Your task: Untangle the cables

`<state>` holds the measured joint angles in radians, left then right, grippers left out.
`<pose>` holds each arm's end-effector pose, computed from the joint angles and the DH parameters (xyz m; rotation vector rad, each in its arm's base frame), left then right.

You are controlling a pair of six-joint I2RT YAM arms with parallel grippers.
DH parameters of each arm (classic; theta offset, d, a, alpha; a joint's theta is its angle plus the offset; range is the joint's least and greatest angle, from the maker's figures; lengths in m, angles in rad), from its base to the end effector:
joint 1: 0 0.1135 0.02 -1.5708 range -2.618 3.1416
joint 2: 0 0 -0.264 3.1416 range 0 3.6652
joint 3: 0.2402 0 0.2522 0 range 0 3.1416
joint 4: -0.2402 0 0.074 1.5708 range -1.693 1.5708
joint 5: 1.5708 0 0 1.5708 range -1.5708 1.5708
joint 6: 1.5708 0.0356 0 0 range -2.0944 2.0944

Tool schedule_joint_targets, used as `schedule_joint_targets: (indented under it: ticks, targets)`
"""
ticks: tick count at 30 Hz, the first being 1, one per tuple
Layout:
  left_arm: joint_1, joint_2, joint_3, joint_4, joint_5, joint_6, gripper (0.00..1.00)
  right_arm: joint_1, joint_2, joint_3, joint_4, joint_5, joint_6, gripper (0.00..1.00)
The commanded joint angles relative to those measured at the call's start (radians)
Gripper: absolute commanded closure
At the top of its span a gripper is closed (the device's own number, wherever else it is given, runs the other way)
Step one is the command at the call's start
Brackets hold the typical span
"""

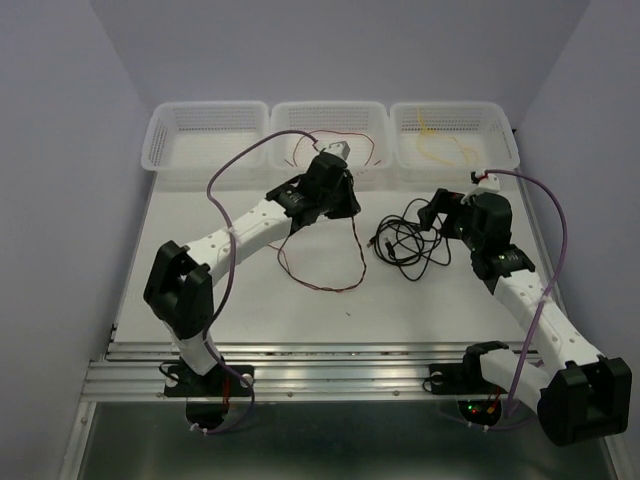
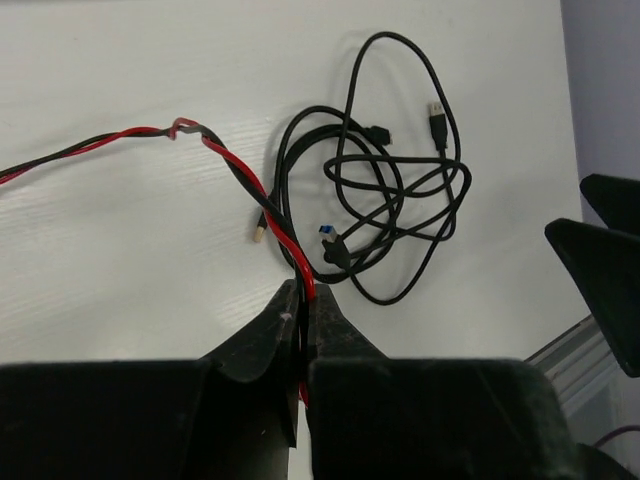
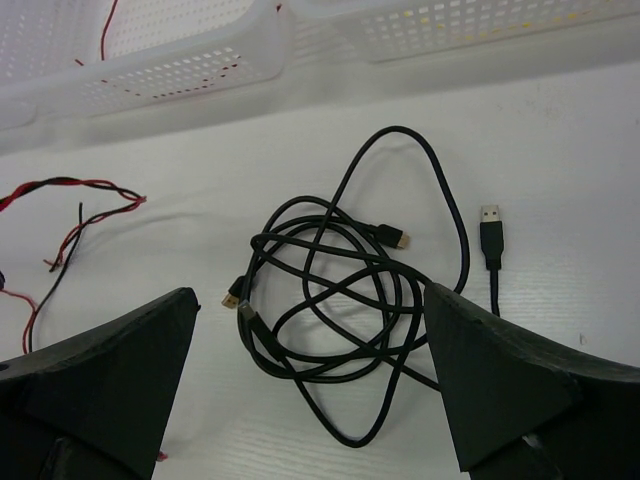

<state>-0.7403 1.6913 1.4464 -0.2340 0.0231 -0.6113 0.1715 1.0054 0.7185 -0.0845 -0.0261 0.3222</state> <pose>0.2956 -0.2712 0.3239 0.1546 2.1575 -0.8415 0.2290 0.0406 0.2849 0.1300 1.9541 0.3519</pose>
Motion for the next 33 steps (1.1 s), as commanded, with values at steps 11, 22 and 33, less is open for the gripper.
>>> schedule_joint_targets:
  ticks: [11,22,33]
  targets:
    - [-0.14,0.126,0.118,-0.039,-0.002,0.074,0.94,0.005,0.009,0.048,0.023,-0.075,0.015,0.0]
    - [-0.156,-0.085,0.003,-0.163,-0.289,0.024,0.01,0.005,0.027,0.094,0.022,-0.037,0.011,0.0]
    - [0.214,-0.294,-0.362,-0.241,-0.328,-0.159,0.01,0.016,0.09,0.108,0.006,0.022,-0.003,0.0]
